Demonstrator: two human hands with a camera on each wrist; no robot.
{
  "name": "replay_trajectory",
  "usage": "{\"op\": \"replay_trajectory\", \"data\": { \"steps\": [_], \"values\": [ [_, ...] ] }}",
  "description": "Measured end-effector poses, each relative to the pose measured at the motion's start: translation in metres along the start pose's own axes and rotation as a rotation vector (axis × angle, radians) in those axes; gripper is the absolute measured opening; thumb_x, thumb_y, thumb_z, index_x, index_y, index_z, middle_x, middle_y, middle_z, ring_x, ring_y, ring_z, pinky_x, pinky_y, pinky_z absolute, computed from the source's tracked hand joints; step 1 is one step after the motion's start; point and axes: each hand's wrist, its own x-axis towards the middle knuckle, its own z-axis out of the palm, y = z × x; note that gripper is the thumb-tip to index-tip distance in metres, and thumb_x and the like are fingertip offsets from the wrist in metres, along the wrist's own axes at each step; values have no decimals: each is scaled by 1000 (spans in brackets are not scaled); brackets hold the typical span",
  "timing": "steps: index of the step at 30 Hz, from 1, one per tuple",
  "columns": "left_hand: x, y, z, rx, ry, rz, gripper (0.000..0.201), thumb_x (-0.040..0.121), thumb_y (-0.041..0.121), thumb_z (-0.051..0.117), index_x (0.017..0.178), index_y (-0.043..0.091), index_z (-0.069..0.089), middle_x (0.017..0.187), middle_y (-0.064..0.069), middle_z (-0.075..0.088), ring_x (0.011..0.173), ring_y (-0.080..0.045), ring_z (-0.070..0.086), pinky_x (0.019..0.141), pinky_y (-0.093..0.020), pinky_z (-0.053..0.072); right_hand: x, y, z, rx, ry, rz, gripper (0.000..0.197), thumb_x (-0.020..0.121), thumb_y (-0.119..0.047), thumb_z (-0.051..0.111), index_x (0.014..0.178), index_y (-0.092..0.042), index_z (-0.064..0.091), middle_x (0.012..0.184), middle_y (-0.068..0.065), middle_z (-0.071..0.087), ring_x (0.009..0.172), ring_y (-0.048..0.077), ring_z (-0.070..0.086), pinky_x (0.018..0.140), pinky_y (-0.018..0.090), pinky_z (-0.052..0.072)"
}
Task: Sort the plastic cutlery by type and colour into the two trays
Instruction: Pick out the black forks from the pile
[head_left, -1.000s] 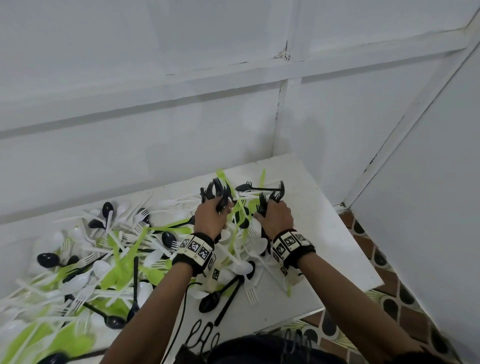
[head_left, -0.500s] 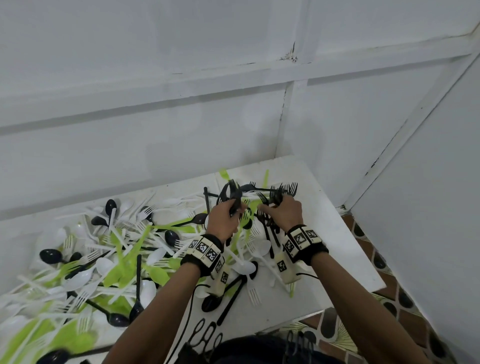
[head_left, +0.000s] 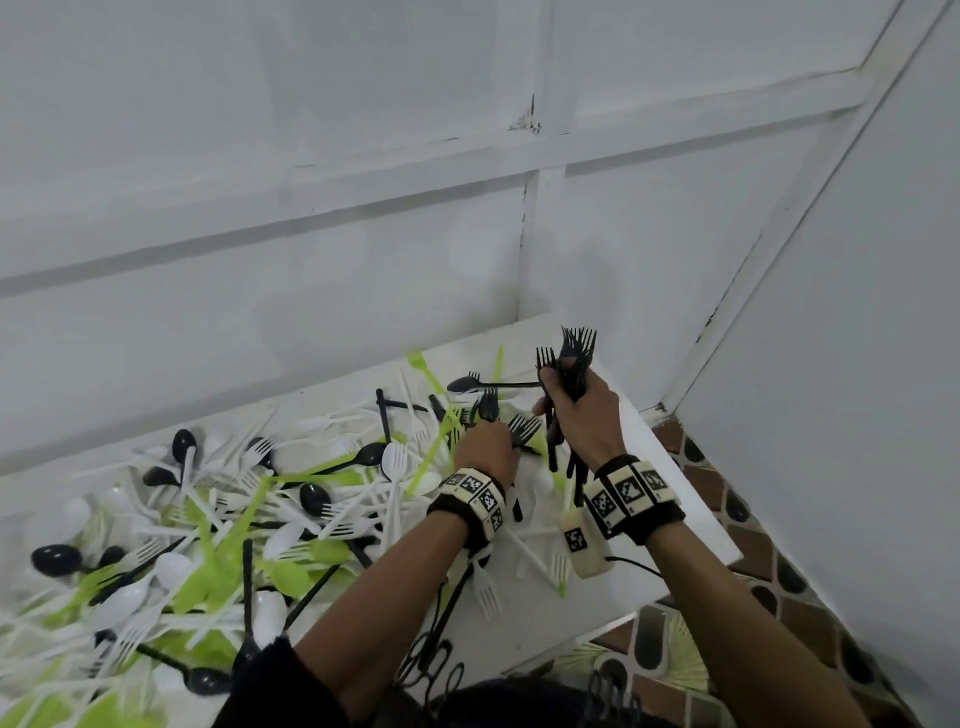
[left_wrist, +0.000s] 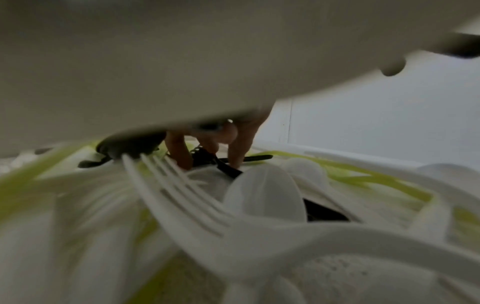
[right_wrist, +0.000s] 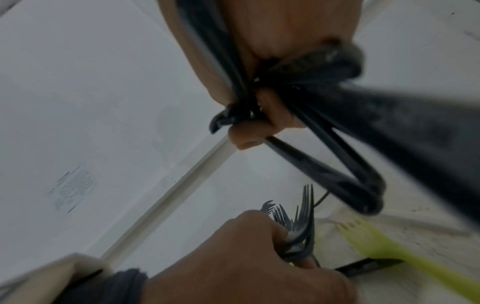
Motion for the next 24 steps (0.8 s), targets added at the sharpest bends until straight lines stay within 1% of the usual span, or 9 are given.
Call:
{"op": "replay_trajectory", "data": {
  "steps": [3, 5, 7, 9, 12, 15, 18, 21, 24],
  "values": [
    [4, 1, 1, -13, -17, -26, 17, 98, 16, 54, 108, 5, 62, 114, -17, 64, 107, -36, 63, 85, -43, 54, 1, 12, -2, -43, -32, 23, 17, 100, -33, 60, 93, -18, 63, 74, -5, 75, 51, 3, 62, 62, 22, 49],
    [4, -1, 3, -79, -8, -50, 18, 93, 17, 57, 105, 5, 62, 112, -18, 66, 107, -37, 64, 84, -42, 55, 1, 18, -2, -87, -77, 52, 13, 99, -27, 60, 95, -15, 65, 72, -11, 73, 58, -5, 62, 66, 18, 45],
    [3, -2, 3, -173, 15, -85, 15, 88, 18, 61, 97, 7, 63, 104, -16, 68, 101, -37, 65, 77, -40, 54, 0, 23, -1, -86, -110, 66, 10, 99, -24, 61, 97, -16, 66, 68, -13, 72, 57, -5, 61, 70, 22, 44],
    [1, -3, 3, -296, 60, -110, 11, 84, 19, 64, 87, 11, 58, 93, -13, 67, 91, -35, 64, 66, -35, 48, 0, 22, 1, -43, -130, 43, 5, 98, -25, 62, 102, -24, 64, 75, -9, 75, 56, -2, 62, 74, 26, 49],
    [-3, -6, 0, -501, 160, -128, 21, 81, 20, 66, 73, 14, 48, 71, -5, 58, 69, -27, 57, 58, -30, 36, 2, 16, 4, 62, -135, 31, 25, 96, -24, 68, 119, -28, 61, 80, -3, 77, 58, 2, 66, 70, 26, 54],
    [-7, -14, -13, -648, 289, -155, 24, 80, 21, 70, 71, 13, 49, 63, 1, 53, 62, -20, 49, 58, -30, 32, 7, 8, 8, 125, -125, 32, 28, 94, -20, 70, 117, -21, 55, 83, 2, 78, 53, 6, 66, 62, 26, 54],
    [-9, -34, -27, -780, 414, -174, 26, 82, 19, 72, 70, 13, 50, 60, 1, 52, 60, -22, 49, 59, -33, 37, 10, 3, 15, 148, -133, 37, 26, 94, -18, 71, 109, -17, 50, 80, 4, 78, 52, 15, 67, 52, 23, 52],
    [-11, -59, -38, -867, 490, -166, 24, 82, 26, 72, 75, 14, 53, 67, -10, 60, 58, -30, 59, 55, -36, 50, 14, 3, 25, 154, -172, 40, 26, 93, -22, 72, 104, -19, 49, 79, 5, 77, 59, 21, 71, 57, 31, 54],
    [-13, -78, -49, -954, 480, -145, 19, 90, 16, 70, 86, 3, 57, 78, -15, 69, 44, -24, 57, 46, -28, 47, 15, 3, 38, 150, -197, 52, 30, 91, -25, 75, 101, -18, 48, 78, 6, 77, 59, 15, 71, 64, 32, 53]
  ]
}}
